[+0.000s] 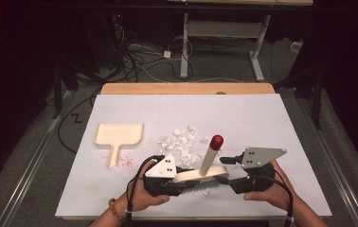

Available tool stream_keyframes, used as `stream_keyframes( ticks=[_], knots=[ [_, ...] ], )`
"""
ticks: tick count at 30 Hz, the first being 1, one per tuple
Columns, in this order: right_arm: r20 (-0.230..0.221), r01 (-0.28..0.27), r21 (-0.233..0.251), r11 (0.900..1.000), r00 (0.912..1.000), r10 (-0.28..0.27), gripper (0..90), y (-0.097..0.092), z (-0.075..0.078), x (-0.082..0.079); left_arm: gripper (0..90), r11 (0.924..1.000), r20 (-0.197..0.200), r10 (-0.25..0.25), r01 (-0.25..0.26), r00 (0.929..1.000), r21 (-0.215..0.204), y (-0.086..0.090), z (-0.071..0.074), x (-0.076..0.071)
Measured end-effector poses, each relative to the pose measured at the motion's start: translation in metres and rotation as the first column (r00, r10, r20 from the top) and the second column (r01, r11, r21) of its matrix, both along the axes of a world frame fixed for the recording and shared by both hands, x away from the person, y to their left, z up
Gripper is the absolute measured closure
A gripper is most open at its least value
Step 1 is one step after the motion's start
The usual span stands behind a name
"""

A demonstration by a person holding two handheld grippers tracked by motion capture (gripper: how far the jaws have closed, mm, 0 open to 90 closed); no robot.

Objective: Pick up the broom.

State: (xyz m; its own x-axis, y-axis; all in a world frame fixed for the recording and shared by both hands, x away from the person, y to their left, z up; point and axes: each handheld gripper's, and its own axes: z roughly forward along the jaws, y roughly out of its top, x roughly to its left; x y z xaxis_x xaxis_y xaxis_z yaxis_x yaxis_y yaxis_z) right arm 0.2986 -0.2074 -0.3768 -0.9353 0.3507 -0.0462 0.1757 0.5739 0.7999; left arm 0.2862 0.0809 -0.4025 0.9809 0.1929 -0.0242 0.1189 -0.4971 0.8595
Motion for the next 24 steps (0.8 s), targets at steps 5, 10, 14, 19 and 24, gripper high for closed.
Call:
stream_keyframes(
  ticks=[5, 10, 14, 19, 24],
  knots=[
    [-0.067, -0.110, -0.031, 0.9935, 0.9919, 0.108, 44.8, 0.014, -0.011, -0.003, 64.4, 0.9977, -0.022, -0.066, 0.066, 0.9976, 0.012, -0.001, -0.007, -0.002],
    [-0.135, -0.171, -0.064, 0.9832, 0.9777, 0.161, 47.7, 0.024, -0.023, -0.002, 64.4, 0.9940, -0.033, -0.110, 0.110, 0.9934, -0.002, -0.003, -0.008, -0.002],
    [-0.150, -0.224, -0.072, 0.9718, 0.9658, 0.212, 52.2, 0.032, -0.027, -0.006, 64.4, 0.9896, -0.042, -0.143, 0.143, 0.9889, 0.012, -0.009, -0.009, -0.004],
    [-0.147, -0.285, -0.048, 0.9573, 0.9500, 0.276, 64.3, 0.036, -0.028, -0.007, 63.6, 0.9890, -0.054, -0.148, 0.147, 0.9876, -0.016, -0.008, -0.010, -0.003],
    [-0.127, -0.280, -0.045, 0.9591, 0.9539, 0.272, 67.7, 0.037, -0.029, -0.009, 57.6, 0.9934, -0.015, -0.113, 0.113, 0.9935, -0.020, -0.003, -0.008, -0.002]
  ],
)
